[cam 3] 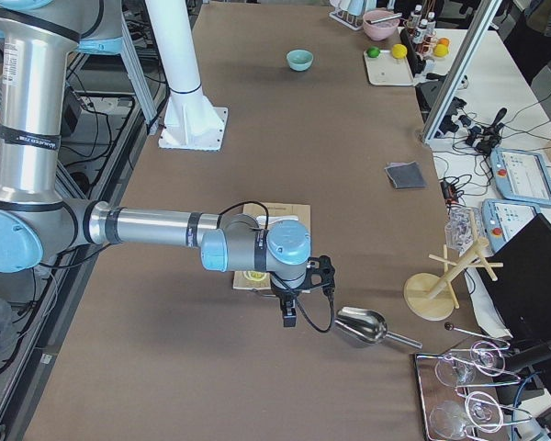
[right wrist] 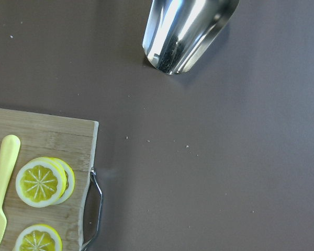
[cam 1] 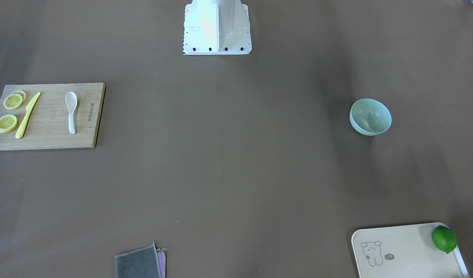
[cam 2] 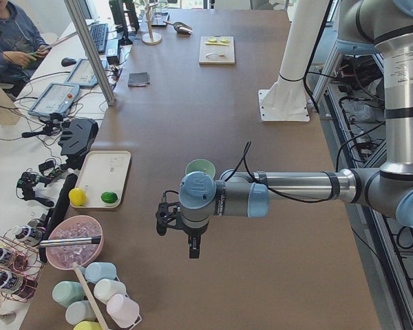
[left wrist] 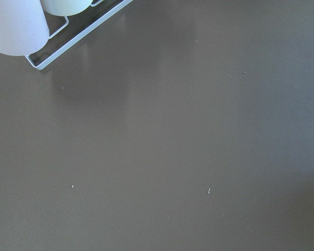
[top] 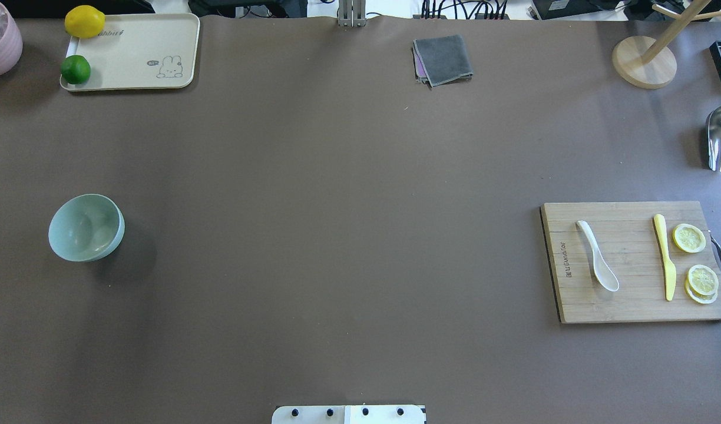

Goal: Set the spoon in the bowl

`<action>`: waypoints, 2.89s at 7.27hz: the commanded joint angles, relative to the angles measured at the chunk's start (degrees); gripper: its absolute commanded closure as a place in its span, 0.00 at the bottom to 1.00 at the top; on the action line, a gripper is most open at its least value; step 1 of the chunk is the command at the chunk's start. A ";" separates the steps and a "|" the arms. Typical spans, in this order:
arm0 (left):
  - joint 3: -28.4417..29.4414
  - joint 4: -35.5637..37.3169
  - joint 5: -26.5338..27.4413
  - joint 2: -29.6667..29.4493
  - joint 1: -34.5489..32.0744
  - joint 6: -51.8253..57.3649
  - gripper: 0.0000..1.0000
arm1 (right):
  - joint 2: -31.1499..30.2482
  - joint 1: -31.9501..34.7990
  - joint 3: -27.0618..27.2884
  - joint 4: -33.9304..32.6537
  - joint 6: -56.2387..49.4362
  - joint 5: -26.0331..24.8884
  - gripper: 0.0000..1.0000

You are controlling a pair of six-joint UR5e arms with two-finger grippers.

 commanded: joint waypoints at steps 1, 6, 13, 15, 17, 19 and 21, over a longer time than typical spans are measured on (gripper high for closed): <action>-0.06 -0.13 0.00 -0.08 0.00 0.08 0.02 | -0.20 0.00 0.15 0.02 -0.09 -0.08 0.00; -0.40 -2.58 0.00 0.09 0.00 -0.01 0.02 | -0.20 0.00 0.33 0.46 -0.09 -0.26 0.00; -4.36 -15.47 -3.70 -1.93 14.02 -23.84 0.02 | -0.37 -0.44 1.91 5.98 0.53 2.10 0.00; -4.19 -20.86 -0.56 -2.62 24.38 -34.25 0.05 | -0.37 -0.44 1.91 6.17 0.53 4.30 0.00; -2.70 -23.94 2.54 -3.68 30.39 -37.89 0.08 | -0.81 -0.44 2.00 6.52 0.53 6.68 0.00; 1.16 -25.78 4.73 -6.84 34.08 -38.59 0.11 | -1.86 -0.61 3.66 6.43 0.44 7.21 0.00; 3.19 -29.20 6.41 -7.46 37.52 -38.77 0.13 | -2.22 -2.54 3.85 8.18 0.44 7.21 0.00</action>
